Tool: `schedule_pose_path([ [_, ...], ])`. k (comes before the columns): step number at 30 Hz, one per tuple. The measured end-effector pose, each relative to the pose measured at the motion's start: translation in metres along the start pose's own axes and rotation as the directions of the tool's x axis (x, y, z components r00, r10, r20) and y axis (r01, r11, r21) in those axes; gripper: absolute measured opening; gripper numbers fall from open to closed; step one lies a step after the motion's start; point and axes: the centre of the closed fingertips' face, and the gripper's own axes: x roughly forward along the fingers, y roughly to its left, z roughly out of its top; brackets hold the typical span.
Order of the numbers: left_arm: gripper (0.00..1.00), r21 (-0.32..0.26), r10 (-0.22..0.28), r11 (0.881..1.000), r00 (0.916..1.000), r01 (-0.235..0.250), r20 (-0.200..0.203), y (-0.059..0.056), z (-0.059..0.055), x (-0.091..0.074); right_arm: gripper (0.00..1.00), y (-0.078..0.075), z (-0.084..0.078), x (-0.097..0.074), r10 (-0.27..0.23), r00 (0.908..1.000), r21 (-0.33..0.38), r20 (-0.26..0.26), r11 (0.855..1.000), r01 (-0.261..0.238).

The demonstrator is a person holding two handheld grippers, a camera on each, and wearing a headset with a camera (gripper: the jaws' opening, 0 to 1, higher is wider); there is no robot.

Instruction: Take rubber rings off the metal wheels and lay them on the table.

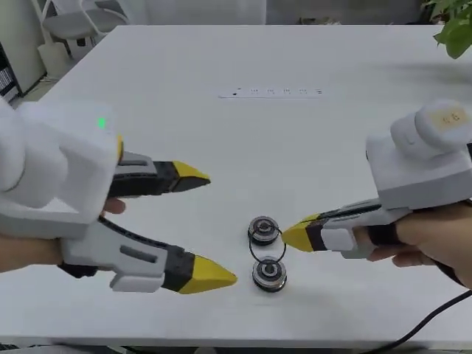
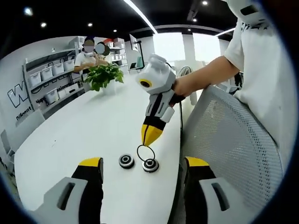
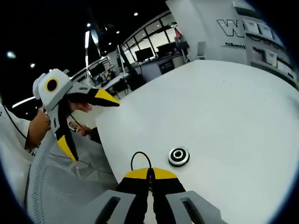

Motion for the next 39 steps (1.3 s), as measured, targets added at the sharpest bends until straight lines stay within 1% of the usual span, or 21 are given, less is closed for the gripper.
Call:
schedule_pose_path([
  [1, 0.71, -0.025, 0.017, 1.000, 0.9996, -0.017, 0.023, 0.002, 0.001, -0.007, 0.00, 0.002, 0.003, -0.001, 0.004, 1.0000, -0.007, 0.004, 1.000, -0.004],
  [2, 0.72, -0.041, 0.033, 0.999, 0.9989, -0.031, 0.033, 0.004, 0.001, -0.012, 0.00, 0.004, 0.004, -0.002, 0.008, 1.0000, -0.015, 0.006, 1.000, -0.007],
  [5, 0.77, -0.075, 0.093, 0.993, 0.9951, -0.091, 0.033, 0.011, -0.007, -0.030, 0.00, 0.006, 0.011, -0.004, 0.002, 0.9999, -0.039, 0.012, 0.999, -0.002],
  [7, 0.81, -0.088, 0.119, 0.989, 0.9921, -0.115, 0.040, 0.012, -0.010, -0.038, 0.00, 0.011, 0.018, -0.005, 0.019, 0.9994, -0.032, 0.028, 0.999, -0.018],
  [9, 0.84, -0.117, 0.154, 0.982, 0.9868, -0.147, 0.052, 0.014, -0.015, -0.047, 0.00, 0.016, 0.025, -0.005, 0.029, 0.9987, -0.037, 0.042, 0.999, -0.028],
  [11, 0.88, -0.130, 0.167, 0.979, 0.9840, -0.158, 0.063, 0.014, -0.017, -0.053, 0.00, 0.022, 0.031, -0.004, 0.051, 0.9976, -0.040, 0.047, 0.998, -0.049],
  [12, 0.91, -0.147, 0.180, 0.975, 0.9813, -0.169, 0.068, 0.014, -0.020, -0.057, 0.00, 0.026, 0.036, -0.004, 0.061, 0.9969, -0.049, 0.051, 0.997, -0.058],
  [14, 0.95, -0.163, 0.194, 0.970, 0.9786, -0.180, 0.070, 0.013, -0.023, -0.061, 0.00, 0.030, 0.042, -0.002, 0.068, 0.9963, -0.067, 0.054, 0.996, -0.064],
  [15, 0.97, -0.167, 0.196, 0.969, 0.9784, -0.183, 0.066, 0.011, -0.025, -0.063, 0.00, 0.033, 0.046, -0.001, 0.076, 0.9955, -0.076, 0.058, 0.995, -0.071],
  [16, 0.98, -0.171, 0.198, 0.968, 0.9782, -0.186, 0.062, 0.010, -0.027, -0.064, 0.00, 0.034, 0.047, -0.001, 0.079, 0.9952, -0.078, 0.059, 0.994, -0.074],
  [18, 0.99, -0.182, 0.214, 0.962, 0.9759, -0.203, 0.042, 0.007, -0.035, -0.068, 0.00, 0.042, 0.054, 0.004, 0.102, 0.9927, -0.089, 0.064, 0.991, -0.096],
  [19, 0.99, -0.190, 0.223, 0.959, 0.9742, -0.212, 0.038, 0.006, -0.038, -0.069, 0.00, 0.046, 0.057, 0.007, 0.114, 0.9914, -0.093, 0.064, 0.990, -0.108],
  [22, 0.99, -0.215, 0.229, 0.953, 0.9728, -0.216, 0.037, 0.002, -0.044, -0.070, 0.00, 0.053, 0.061, 0.015, 0.131, 0.9896, -0.105, 0.060, 0.987, -0.124],
  [25, 0.99, -0.226, 0.237, 0.948, 0.9711, -0.224, 0.030, 0.000, -0.048, -0.069, 0.00, 0.058, 0.062, 0.026, 0.146, 0.9882, -0.114, 0.047, 0.984, -0.139],
  [27, 0.99, -0.237, 0.236, 0.945, 0.9716, -0.224, 0.023, -0.004, -0.051, -0.068, 0.00, 0.061, 0.063, 0.032, 0.155, 0.9871, -0.122, 0.038, 0.981, -0.150],
  [28, 0.99, -0.241, 0.236, 0.944, 0.9714, -0.224, 0.022, -0.004, -0.052, -0.068, 0.00, 0.062, 0.063, 0.035, 0.156, 0.9871, -0.125, 0.034, 0.981, -0.151],
  [29, 0.99, -0.251, 0.243, 0.940, 0.9697, -0.230, 0.022, -0.003, -0.053, -0.068, 0.00, 0.062, 0.063, 0.038, 0.157, 0.9871, -0.127, 0.031, 0.980, -0.152],
  [31, 0.99, -0.264, 0.255, 0.935, 0.9664, -0.237, 0.034, -0.001, -0.051, -0.069, 0.00, 0.061, 0.063, 0.045, 0.159, 0.9870, -0.125, 0.018, 0.980, -0.156],
  [33, 0.99, -0.269, 0.260, 0.933, 0.9646, -0.240, 0.043, 0.000, -0.050, -0.070, 0.00, 0.058, 0.059, 0.054, 0.153, 0.9883, -0.118, -0.007, 0.981, -0.152],
  [36, 0.99, -0.277, 0.264, 0.930, 0.9635, -0.242, 0.045, 0.000, -0.050, -0.070, 0.00, 0.051, 0.046, 0.068, 0.119, 0.9911, -0.128, -0.060, 0.984, -0.125],
  [39, 0.99, -0.298, 0.265, 0.926, 0.9616, -0.233, 0.071, 0.000, -0.047, -0.070, 0.00, 0.047, 0.033, 0.080, 0.107, 0.9884, -0.133, -0.107, 0.984, -0.121],
])
